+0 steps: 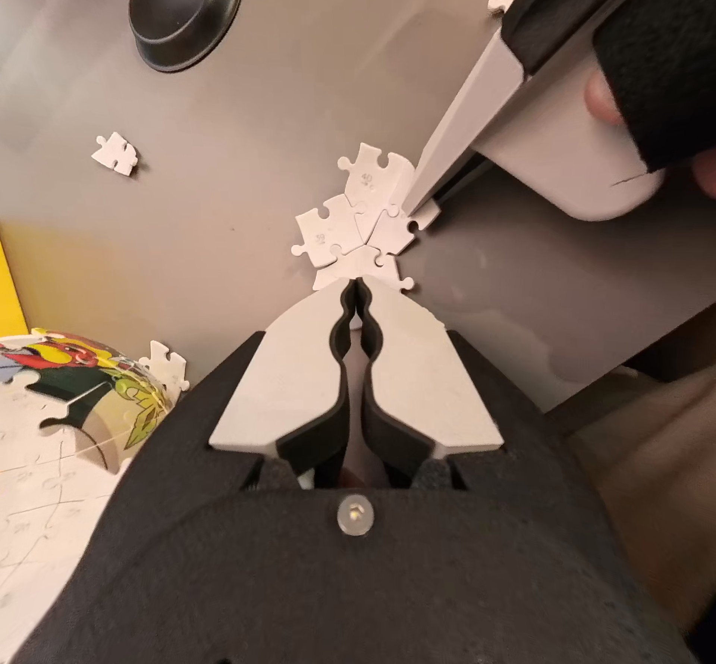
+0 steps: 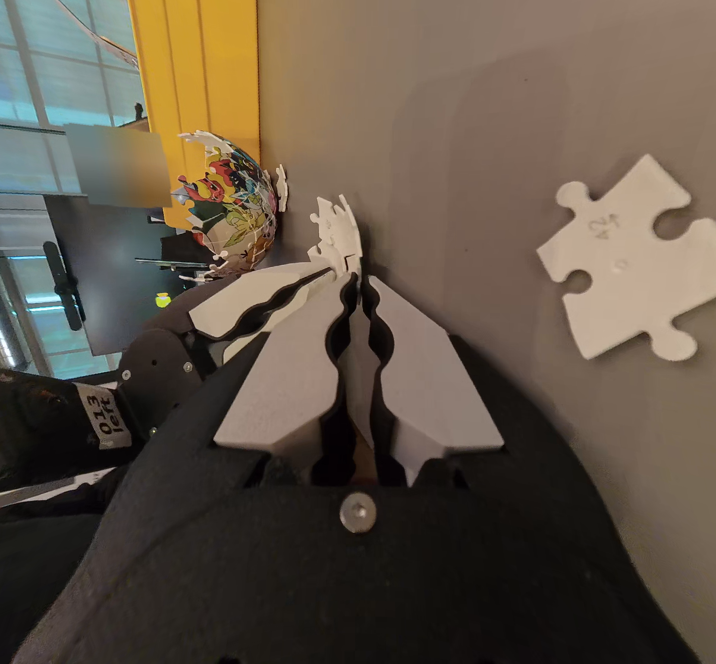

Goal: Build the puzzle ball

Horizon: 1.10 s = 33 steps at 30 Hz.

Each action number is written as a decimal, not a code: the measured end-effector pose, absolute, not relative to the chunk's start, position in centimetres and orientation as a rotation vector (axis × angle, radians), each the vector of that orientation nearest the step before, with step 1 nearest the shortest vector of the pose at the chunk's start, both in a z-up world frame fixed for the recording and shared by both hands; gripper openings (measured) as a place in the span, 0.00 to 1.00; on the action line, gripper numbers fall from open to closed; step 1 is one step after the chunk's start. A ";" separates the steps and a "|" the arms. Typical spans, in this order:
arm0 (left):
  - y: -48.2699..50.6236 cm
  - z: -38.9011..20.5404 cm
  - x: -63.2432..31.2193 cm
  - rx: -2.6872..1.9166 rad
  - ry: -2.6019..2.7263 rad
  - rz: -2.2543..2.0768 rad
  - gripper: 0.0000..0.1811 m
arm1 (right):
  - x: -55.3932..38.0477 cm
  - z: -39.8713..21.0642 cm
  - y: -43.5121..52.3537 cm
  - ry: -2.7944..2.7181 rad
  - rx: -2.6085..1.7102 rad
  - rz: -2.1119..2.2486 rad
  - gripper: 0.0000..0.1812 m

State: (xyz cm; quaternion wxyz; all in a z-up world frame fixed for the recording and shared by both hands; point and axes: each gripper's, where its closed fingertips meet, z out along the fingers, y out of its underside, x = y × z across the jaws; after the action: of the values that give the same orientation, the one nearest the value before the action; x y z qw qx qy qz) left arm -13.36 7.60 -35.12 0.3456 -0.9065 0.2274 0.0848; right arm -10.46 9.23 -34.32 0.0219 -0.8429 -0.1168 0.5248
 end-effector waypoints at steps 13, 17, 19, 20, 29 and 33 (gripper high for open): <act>8.1 -35.1 -12.7 -2.400 0.709 0.312 0.00 | -10.4 -34.2 8.9 -0.490 -2.589 1.553 0.01; 8.3 -35.1 -12.2 -2.424 0.804 0.348 0.00 | -10.4 -34.2 8.8 -0.521 -2.582 1.538 0.01; 8.3 -35.1 -12.2 -2.448 0.792 0.318 0.00 | -10.4 -34.2 8.8 -0.525 -2.578 1.536 0.01; 8.3 -35.1 -12.2 -2.449 0.802 0.323 0.00 | -10.4 -34.2 8.8 -0.522 -2.578 1.540 0.01; 8.3 -35.1 -12.2 -2.528 0.747 0.138 0.00 | -10.4 -34.3 8.9 -0.566 -2.538 1.534 0.01; 8.2 -35.1 -12.2 -2.549 0.783 0.105 0.00 | -10.5 -34.3 9.0 -0.555 -2.520 1.546 0.01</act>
State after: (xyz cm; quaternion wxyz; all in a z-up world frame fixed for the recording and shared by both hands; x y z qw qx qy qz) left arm -12.19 8.22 -35.12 0.2343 -0.9286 0.2852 0.0382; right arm -10.45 8.96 -34.26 0.0670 -0.8359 -0.1841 0.5128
